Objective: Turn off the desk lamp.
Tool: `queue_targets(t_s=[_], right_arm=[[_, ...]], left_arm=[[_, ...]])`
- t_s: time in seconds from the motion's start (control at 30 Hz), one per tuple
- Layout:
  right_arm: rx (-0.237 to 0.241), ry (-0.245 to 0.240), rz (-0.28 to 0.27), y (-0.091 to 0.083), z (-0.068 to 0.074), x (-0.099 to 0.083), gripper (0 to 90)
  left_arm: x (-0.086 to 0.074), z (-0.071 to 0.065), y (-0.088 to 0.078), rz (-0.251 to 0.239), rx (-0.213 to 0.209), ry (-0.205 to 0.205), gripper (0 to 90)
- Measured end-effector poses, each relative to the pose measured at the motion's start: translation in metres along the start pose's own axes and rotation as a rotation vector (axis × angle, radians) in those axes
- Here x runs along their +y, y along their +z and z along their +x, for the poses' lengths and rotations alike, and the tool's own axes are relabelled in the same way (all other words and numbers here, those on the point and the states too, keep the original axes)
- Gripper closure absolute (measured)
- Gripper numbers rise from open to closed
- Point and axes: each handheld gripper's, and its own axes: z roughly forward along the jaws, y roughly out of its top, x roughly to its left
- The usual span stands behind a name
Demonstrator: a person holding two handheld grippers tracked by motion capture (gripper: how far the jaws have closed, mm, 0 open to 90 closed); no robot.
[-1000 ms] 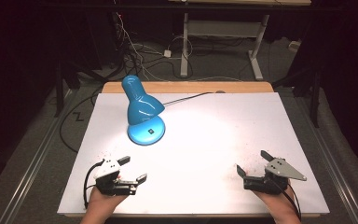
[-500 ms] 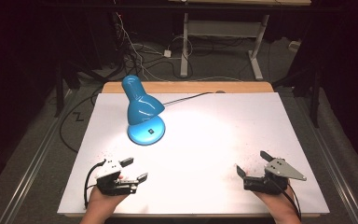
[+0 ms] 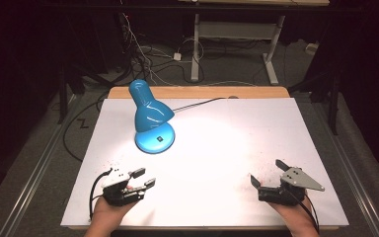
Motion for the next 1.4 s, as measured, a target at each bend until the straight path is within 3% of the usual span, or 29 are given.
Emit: queue_targets(t_s=[0.37,0.73,0.97,1.13,1.27,1.4], right_arm=[[-0.001,0.000,0.001,0.000,0.000,0.000,0.6],[0.001,-0.002,0.000,0.000,0.001,0.000,0.8],[0.002,-0.002,0.000,0.000,0.001,0.000,0.8],[0.002,-0.001,0.000,0.000,0.001,0.000,0.8],[0.004,-0.004,0.002,0.001,0.001,0.000,0.8],[0.008,-0.003,-0.003,0.000,0.000,0.000,0.8]], left_arm=[[0.001,0.002,-0.001,0.001,-0.013,-0.008,58.5],[0.001,0.003,-0.002,-0.003,-0.010,-0.010,66.3],[0.003,0.004,-0.004,0.001,0.004,-0.018,76.6],[0.003,0.007,-0.006,0.005,-0.007,-0.047,87.4],[0.002,0.011,-0.006,0.015,-0.036,-0.062,87.8],[0.001,0.014,-0.005,0.023,-0.033,-0.063,87.8]])
